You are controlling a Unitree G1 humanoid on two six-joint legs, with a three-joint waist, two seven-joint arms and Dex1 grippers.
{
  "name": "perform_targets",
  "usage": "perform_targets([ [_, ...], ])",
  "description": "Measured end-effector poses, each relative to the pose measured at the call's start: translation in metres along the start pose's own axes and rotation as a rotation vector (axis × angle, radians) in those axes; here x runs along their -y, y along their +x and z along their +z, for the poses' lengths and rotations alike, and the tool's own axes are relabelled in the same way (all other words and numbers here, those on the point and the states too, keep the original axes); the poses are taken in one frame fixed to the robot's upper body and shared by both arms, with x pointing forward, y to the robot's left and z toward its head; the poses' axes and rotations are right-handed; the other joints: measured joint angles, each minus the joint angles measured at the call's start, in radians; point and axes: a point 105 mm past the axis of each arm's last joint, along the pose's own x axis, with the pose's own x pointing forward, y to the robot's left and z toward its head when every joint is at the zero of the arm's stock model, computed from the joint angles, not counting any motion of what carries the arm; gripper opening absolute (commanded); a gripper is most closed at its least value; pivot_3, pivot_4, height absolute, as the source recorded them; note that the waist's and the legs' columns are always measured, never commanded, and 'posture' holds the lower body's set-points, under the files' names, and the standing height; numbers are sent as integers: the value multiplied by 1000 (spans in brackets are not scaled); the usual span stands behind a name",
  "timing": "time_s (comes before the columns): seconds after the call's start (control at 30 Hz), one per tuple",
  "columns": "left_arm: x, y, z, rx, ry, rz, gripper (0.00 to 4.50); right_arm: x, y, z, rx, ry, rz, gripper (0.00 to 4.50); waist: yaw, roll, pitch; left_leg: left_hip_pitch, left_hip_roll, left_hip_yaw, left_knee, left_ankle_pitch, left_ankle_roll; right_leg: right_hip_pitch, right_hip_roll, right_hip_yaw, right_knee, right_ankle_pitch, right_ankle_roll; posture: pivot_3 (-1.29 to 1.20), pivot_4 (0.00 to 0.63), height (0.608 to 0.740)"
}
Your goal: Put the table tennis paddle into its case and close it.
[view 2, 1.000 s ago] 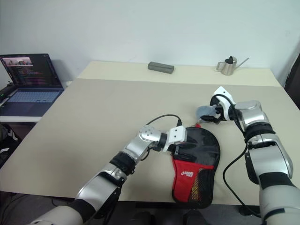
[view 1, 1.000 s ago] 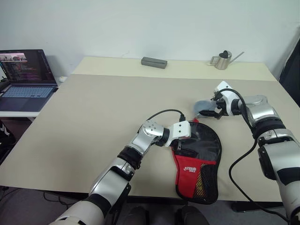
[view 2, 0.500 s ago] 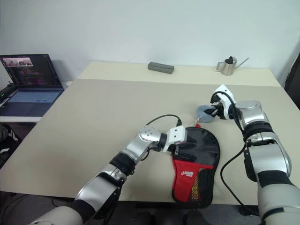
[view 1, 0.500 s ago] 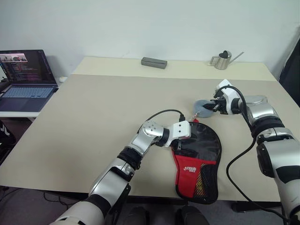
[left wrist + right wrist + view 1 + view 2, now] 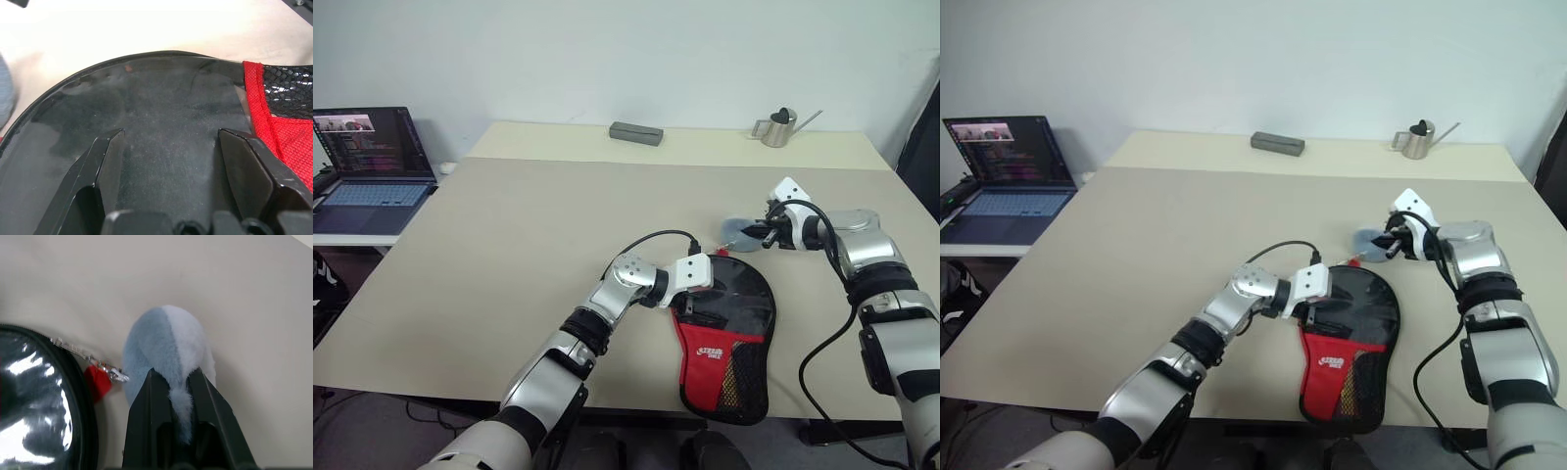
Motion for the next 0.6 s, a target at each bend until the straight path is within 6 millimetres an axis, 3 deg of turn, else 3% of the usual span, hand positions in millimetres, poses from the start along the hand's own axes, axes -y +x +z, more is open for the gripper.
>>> perform_targets([
  [0.6,0,4,-8,42,-65,23,3317,-8,-20,-14,-47,9,1,16,6,2,-5,2,-2,-1,1,1,1,2,0,-1,2,0,0,0,150,740],
])
